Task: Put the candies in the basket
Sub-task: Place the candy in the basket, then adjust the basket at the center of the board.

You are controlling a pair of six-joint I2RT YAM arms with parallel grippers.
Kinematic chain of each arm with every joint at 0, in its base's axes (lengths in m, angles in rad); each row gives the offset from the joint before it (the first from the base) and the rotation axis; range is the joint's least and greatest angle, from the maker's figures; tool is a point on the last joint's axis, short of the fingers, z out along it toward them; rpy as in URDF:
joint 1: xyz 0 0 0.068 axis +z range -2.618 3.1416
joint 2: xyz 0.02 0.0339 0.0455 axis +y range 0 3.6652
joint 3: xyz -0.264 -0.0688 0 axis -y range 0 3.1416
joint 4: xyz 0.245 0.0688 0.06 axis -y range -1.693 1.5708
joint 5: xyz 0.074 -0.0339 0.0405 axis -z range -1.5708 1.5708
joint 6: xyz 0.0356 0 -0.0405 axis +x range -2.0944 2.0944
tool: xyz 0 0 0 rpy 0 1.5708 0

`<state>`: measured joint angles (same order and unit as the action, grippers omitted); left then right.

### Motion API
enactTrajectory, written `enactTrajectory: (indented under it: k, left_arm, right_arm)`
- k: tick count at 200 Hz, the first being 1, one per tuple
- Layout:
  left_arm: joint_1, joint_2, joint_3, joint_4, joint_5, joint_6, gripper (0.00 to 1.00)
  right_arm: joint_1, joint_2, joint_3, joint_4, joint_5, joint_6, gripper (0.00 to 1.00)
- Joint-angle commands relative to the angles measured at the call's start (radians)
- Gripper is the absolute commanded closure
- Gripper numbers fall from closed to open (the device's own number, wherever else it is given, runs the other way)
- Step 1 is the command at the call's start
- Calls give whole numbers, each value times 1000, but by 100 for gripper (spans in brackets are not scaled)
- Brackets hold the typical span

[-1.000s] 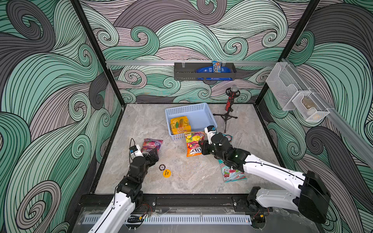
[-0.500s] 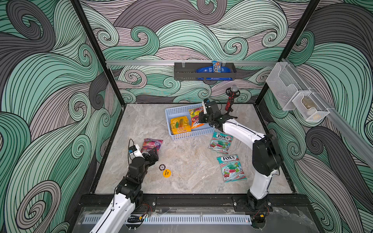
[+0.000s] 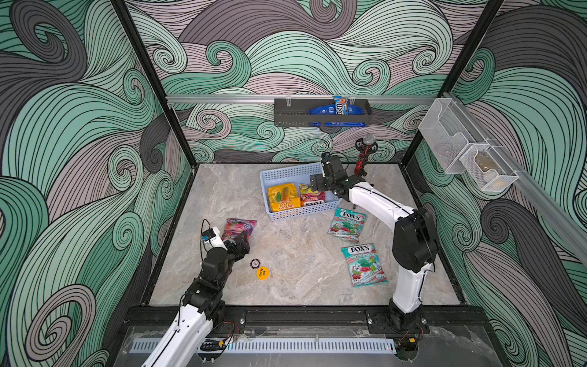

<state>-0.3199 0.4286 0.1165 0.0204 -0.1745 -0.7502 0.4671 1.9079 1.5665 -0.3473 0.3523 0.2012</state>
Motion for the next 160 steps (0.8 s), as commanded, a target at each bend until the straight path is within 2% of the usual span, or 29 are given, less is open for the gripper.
enactTrajectory:
  k: [1, 15, 34, 56, 74, 82, 103, 134, 160]
  left_arm:
    - [2, 154, 62, 190, 206, -108, 12]
    - [-4, 322, 157, 259, 275, -144, 12]
    - [-6, 542, 348, 179, 304, -106, 15]
    - [-3, 738, 492, 147, 308, -113, 16]
    - [-1, 840, 543, 198, 385, -132, 17]
    - [-1, 876, 545, 254, 416, -139, 17]
    - [-1, 970, 557, 328, 444, -151, 18]
    - [20, 1128, 652, 304, 510, -120, 23]
    - [41, 1170, 696, 296, 527, -118, 24]
  right_arm:
    - [-53, -17, -49, -41, 32, 23, 0]
    - [-70, -11, -77, -45, 5, 46, 0]
    - [-75, 0, -114, -44, -3, 66, 4]
    - [-75, 5, -151, -44, -9, 86, 19]
    - [-75, -1, -177, -40, -29, 103, 35]
    - [-73, -6, -187, -43, -36, 112, 39]
    - [-68, -36, -228, -42, -45, 147, 40]
    - [-44, -112, -314, -23, -83, 210, 41]
    - [3, -192, -402, 18, -106, 259, 42]
